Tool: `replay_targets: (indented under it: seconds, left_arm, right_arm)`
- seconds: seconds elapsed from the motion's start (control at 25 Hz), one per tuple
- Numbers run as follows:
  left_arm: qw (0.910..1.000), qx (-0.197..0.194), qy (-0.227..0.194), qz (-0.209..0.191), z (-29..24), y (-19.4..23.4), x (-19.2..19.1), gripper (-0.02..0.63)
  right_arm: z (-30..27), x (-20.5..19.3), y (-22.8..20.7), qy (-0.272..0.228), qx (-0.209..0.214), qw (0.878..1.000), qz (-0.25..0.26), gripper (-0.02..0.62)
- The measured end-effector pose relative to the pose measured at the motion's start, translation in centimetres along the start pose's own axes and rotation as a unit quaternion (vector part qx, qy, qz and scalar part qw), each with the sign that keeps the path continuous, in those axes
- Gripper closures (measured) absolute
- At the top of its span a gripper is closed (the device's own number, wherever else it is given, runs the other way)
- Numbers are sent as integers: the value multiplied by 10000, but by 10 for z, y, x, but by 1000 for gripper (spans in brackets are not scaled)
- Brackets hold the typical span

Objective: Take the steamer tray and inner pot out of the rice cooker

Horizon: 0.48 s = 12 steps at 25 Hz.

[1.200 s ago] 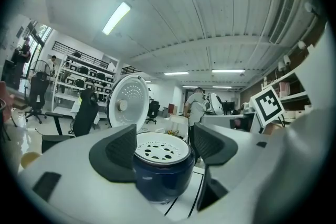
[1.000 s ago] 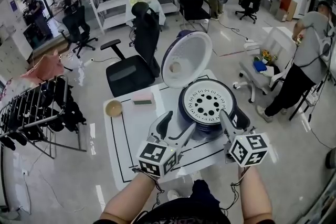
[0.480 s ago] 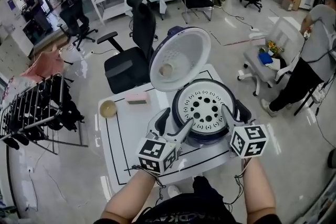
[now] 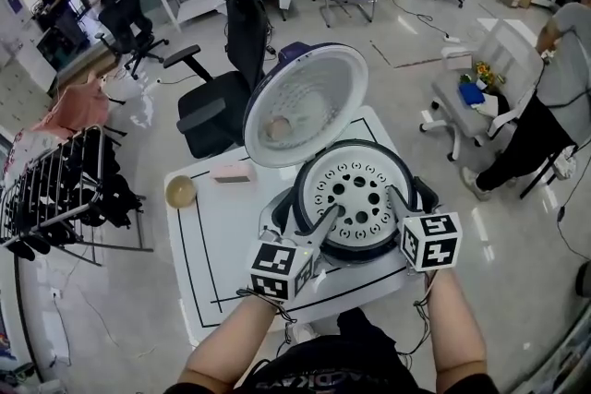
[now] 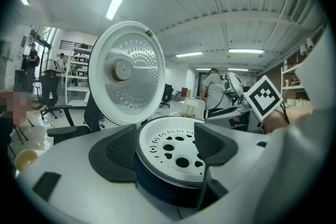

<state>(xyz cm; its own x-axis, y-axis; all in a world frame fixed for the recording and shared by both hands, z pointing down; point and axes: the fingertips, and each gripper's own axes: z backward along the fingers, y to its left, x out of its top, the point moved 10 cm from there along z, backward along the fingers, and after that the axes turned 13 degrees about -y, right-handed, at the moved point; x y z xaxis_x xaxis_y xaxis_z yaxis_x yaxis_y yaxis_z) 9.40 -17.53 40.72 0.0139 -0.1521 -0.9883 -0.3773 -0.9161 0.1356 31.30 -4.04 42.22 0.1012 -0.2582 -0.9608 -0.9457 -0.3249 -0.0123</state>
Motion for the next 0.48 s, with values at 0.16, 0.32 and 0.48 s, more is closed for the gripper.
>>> replay_targets:
  seconds: [0.16,0.32,0.48]
  left_arm:
    - [9997,106,106,-175,-9,1,-3,273]
    - [9994,160,211,-219,-16,3,-8,273]
    - [9988,285,296,-283,-22,6,-10,272]
  right_arm:
    - [-13,0,0,305,-11,9988,392,383]
    - [-23,1,-2,499,-17,9962,720,383]
    - [-33,0,-2,706,-3,9924,1007,382]
